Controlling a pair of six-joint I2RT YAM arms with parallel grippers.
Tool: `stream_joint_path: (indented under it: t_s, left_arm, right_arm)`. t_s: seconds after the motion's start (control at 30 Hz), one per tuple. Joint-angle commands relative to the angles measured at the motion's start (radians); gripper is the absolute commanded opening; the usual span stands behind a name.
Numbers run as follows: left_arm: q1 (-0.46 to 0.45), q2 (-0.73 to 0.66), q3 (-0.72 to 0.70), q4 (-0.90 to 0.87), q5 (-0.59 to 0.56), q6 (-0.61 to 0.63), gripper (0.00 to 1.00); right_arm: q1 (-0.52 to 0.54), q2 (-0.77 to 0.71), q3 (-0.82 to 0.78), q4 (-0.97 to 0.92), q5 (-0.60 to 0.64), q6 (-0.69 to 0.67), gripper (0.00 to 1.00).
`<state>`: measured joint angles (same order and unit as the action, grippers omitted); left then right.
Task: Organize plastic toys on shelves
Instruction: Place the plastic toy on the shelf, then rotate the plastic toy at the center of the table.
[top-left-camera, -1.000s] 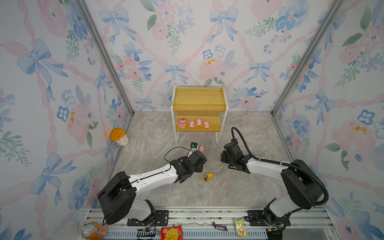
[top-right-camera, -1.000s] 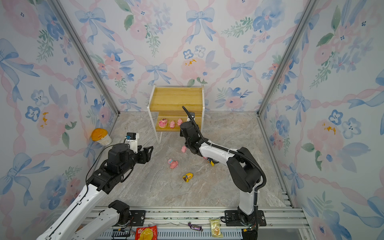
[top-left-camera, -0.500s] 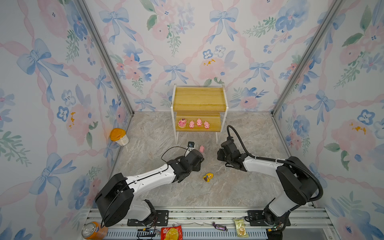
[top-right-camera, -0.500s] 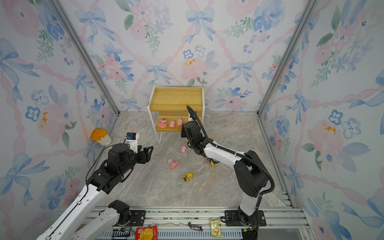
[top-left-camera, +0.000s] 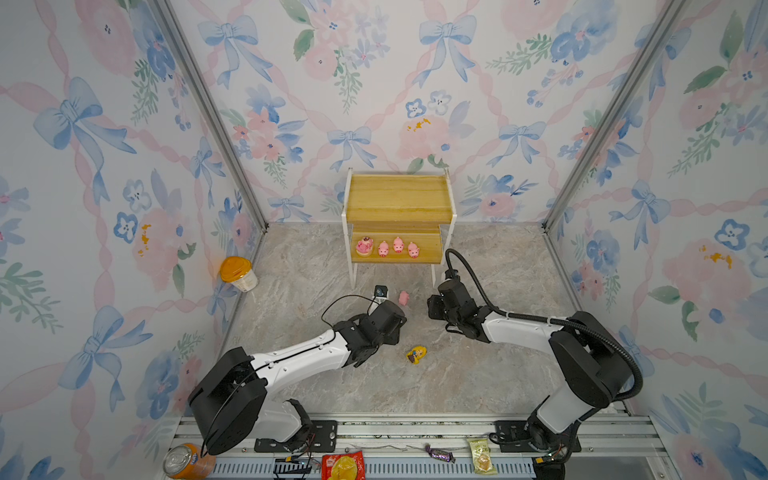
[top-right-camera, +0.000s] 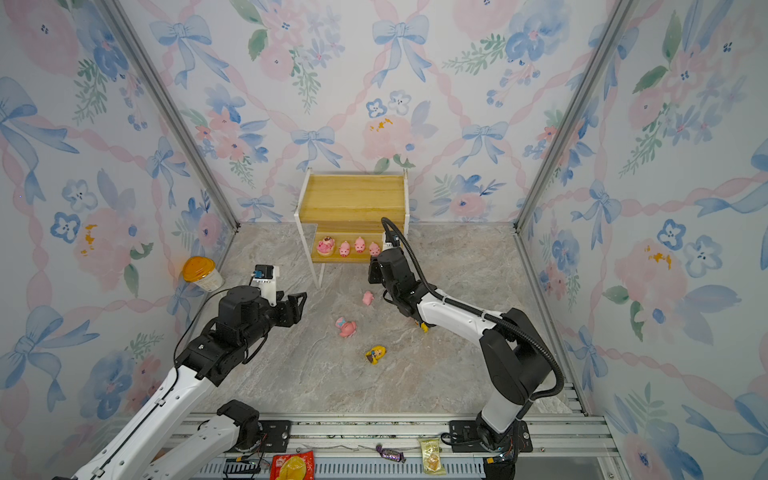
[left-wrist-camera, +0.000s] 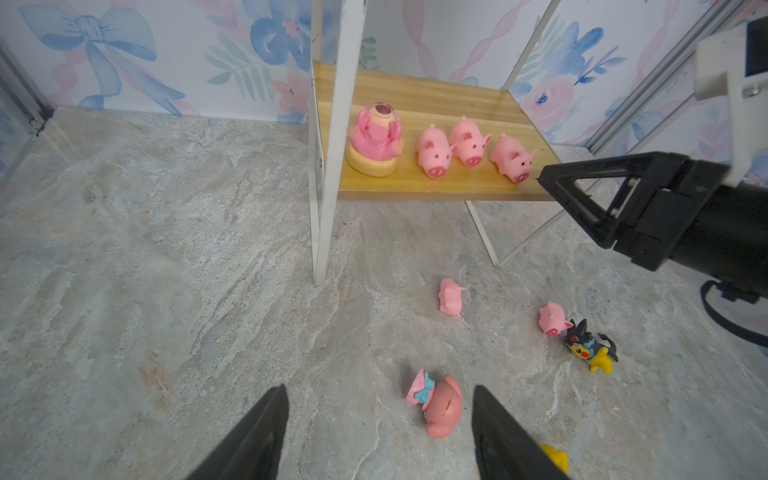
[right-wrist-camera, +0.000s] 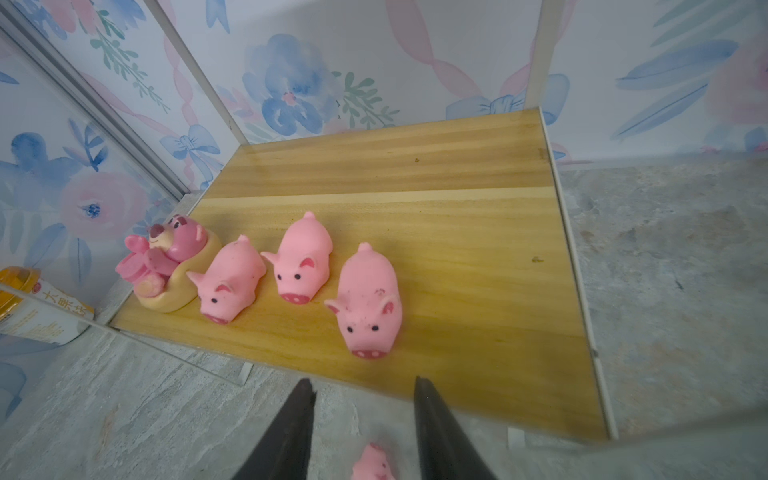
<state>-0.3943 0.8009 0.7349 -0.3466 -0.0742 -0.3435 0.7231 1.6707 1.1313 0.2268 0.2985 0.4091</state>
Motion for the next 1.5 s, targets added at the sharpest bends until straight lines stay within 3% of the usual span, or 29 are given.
stream_joint_path:
  t_s: [0.0,0.27,0.4,0.5,0.6,0.77,0.97,1.2,1.47]
  left_arm:
    - [0.009,0.023,-0.014,-0.004,-0.017,0.002,0.7]
    - [-0.008,0.083,-0.004,-0.004,-0.014,-0.033,0.68]
    - [-0.118,0.112,0.002,-0.005,-0.061,-0.112,0.67]
    - [-0.242,0.131,0.004,-0.003,-0.169,-0.179,0.67]
    - [-0.324,0.163,0.01,-0.003,-0.222,-0.232,0.67]
    - [-0.42,0.249,0.012,0.021,-0.281,-0.284,0.67]
    - [-0.516,0.455,0.097,0.026,-0.352,-0.321,0.66]
    - [-0.544,0.583,0.13,0.053,-0.351,-0.342,0.66]
    - [-0.545,0.597,0.114,0.069,-0.349,-0.343,0.66]
  right_arm:
    - [0.04,-0.077,-0.044,-0.014,-0.088,-0.086,0.43]
    - [0.084,-0.275,-0.274,-0.101,-0.052,-0.103,0.46]
    - [0.052,-0.362,-0.377,-0.177,-0.014,-0.03,0.47]
    - [0.029,-0.416,-0.43,-0.243,0.013,-0.002,0.48]
    - [-0.018,-0.449,-0.475,-0.273,-0.035,0.05,0.49]
    - [-0.048,-0.433,-0.496,-0.29,-0.089,0.075,0.49]
    - [-0.054,-0.41,-0.516,-0.258,-0.123,0.083,0.49]
    - [-0.058,-0.351,-0.506,-0.249,-0.159,0.113,0.49]
    - [-0.069,-0.242,-0.478,-0.223,-0.152,0.209,0.47]
